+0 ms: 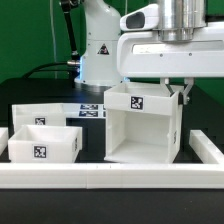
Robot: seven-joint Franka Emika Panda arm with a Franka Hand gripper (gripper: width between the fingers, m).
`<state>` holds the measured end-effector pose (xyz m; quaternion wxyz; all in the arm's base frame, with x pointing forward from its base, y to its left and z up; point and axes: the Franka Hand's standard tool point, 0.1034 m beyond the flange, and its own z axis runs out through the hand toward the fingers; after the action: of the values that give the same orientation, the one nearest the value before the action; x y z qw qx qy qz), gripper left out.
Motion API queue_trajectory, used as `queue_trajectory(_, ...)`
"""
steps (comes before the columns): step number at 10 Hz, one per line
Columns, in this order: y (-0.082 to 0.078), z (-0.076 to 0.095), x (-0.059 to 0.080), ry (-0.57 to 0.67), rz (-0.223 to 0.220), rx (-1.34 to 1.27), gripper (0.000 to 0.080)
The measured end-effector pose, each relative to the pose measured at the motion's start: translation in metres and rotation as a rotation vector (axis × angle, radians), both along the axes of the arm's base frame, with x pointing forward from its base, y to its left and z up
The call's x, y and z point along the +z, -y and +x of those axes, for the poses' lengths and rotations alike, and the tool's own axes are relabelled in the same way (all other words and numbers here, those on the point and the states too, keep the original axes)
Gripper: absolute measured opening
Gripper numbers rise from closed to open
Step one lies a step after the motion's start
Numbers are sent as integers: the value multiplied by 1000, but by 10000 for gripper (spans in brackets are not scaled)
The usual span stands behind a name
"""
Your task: Assemble drawer
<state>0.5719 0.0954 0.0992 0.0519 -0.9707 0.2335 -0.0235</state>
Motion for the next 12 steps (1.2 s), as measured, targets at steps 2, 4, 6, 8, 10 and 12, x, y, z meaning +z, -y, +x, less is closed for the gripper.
queue_trajectory(2,11,12,4,-3,48,-225,38)
queue_trajectory(4,18,28,6,-26,88,-419,38)
queue_trajectory(6,17,37,6,-34,104,-546,38)
queue_trajectory(8,14,37,7,-46,124,-640,38)
queue_trajectory(10,11,37,6,-69,151,-766,38)
queue_trajectory(12,9,37,1,-119,202,-990,38)
